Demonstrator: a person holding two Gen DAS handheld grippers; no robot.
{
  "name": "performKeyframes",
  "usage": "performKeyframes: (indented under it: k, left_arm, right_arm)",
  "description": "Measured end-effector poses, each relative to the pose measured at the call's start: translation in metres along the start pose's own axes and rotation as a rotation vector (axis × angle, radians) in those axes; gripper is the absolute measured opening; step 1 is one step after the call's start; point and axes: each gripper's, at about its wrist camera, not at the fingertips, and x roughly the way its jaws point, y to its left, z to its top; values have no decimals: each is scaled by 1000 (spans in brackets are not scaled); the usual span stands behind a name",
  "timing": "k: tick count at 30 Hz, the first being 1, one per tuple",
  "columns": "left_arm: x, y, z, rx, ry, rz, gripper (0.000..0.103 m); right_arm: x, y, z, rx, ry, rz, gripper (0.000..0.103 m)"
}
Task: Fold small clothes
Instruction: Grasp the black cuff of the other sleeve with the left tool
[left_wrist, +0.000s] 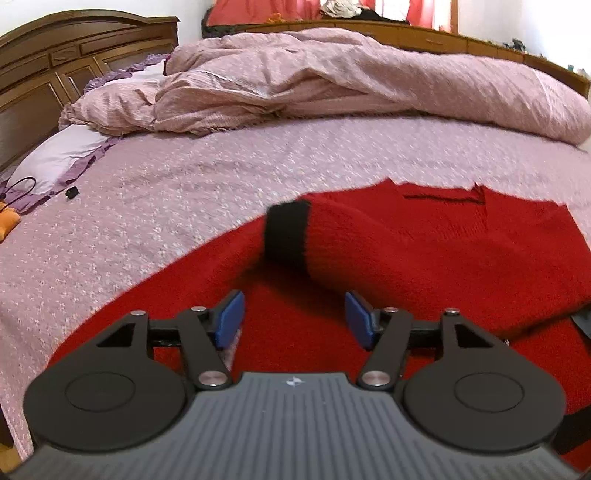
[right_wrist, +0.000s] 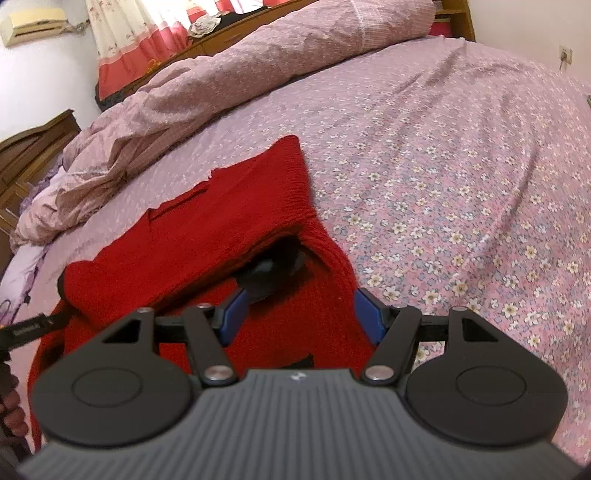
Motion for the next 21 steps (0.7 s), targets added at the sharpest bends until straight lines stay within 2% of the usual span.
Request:
performKeyframes:
  k: [4,7,12,21]
  left_arm:
    - [3,11,13,18,-28,-32,81]
    - [7,16,22,38,-59,-62,87]
    - [23,30,38,37,-80,-138,90]
    - [65,51,54,-9,-61,-306,90]
  right_arm:
    - [3,10,6,-37,5,22,67]
    - [7,19,11,-88,-2,22,67]
    - [18,27,27,-134,-7,20,67]
    - [49,33,57,-172,-4,-2,67]
